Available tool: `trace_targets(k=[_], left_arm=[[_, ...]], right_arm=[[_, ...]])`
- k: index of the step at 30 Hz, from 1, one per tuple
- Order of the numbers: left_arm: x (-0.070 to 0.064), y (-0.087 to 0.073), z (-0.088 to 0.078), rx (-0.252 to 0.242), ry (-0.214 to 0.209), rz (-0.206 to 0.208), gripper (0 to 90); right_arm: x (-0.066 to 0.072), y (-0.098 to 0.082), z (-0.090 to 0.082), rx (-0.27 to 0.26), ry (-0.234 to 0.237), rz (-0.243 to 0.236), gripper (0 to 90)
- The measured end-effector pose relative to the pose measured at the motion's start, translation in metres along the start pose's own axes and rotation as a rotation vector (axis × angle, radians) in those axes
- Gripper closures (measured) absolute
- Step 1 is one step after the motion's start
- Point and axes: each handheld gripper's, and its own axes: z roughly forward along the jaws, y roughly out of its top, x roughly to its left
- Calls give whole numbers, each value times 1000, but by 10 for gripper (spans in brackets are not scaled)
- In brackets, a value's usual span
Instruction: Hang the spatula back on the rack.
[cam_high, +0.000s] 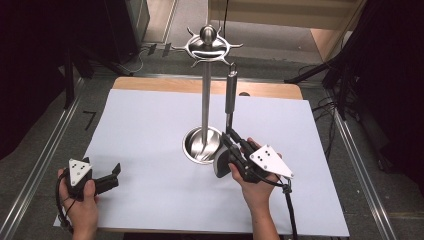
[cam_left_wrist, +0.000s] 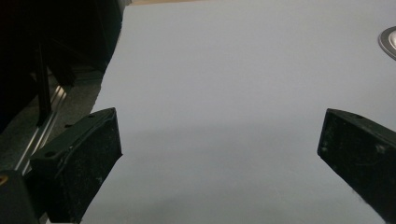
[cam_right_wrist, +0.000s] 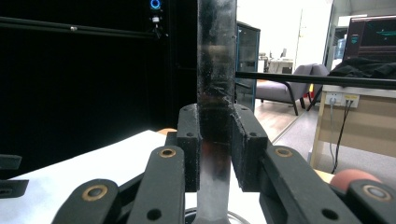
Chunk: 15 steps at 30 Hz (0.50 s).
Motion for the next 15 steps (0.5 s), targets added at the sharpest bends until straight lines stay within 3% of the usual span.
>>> trace_targets(k=[15], left_arm=[[0, 0, 0, 1, 0, 0, 2]], right_arm=[[0, -1, 4, 11, 0, -10, 767]])
